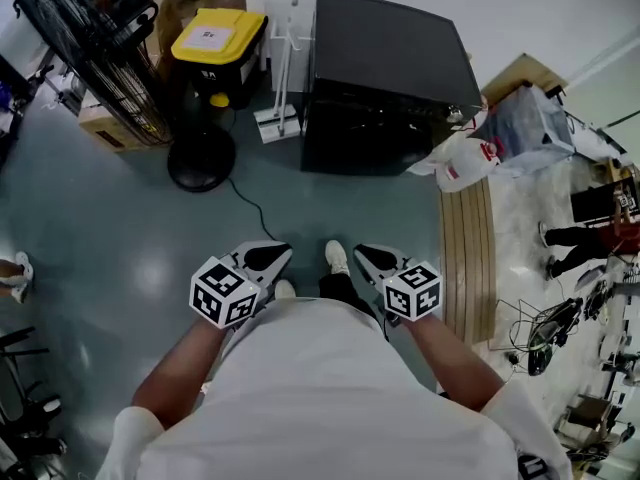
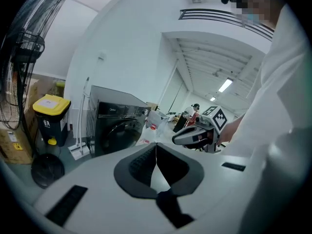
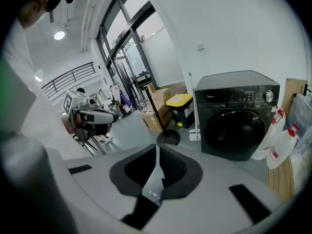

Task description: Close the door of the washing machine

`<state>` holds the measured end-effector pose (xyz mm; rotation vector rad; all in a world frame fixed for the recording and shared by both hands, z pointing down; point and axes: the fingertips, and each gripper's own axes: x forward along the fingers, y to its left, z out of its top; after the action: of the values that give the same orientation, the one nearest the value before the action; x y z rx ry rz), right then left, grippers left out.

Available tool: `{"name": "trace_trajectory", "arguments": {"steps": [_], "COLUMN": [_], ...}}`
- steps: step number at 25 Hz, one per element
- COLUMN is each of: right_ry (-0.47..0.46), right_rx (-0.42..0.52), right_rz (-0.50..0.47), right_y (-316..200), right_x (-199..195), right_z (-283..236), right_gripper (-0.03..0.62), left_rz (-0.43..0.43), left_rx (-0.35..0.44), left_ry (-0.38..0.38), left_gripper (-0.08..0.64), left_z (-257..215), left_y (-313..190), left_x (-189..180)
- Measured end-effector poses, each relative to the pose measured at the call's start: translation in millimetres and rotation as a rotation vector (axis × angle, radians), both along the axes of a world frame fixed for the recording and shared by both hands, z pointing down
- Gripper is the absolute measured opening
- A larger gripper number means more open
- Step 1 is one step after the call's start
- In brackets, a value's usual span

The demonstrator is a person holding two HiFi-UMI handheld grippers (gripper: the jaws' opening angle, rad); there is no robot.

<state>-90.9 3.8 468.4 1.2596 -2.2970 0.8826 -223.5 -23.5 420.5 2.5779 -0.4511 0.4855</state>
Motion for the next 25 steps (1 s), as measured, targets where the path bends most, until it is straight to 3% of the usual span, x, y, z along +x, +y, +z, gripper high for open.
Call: {"name": "trace_trajectory", "arguments": {"steps": [25], "right_ry": [0.069], "right_rx": [0.034], "right_rz": [-0.026], "right_y": [0], "right_x": [-9], "right_z": [2], "right_gripper": [0.008], "left_rz": [-0.029], "left_rx": [-0.01], "left_ry": [-0.008], "left_gripper": [0.018], "left_z": [17], "left_y": [6], "left_x": [-20]}}
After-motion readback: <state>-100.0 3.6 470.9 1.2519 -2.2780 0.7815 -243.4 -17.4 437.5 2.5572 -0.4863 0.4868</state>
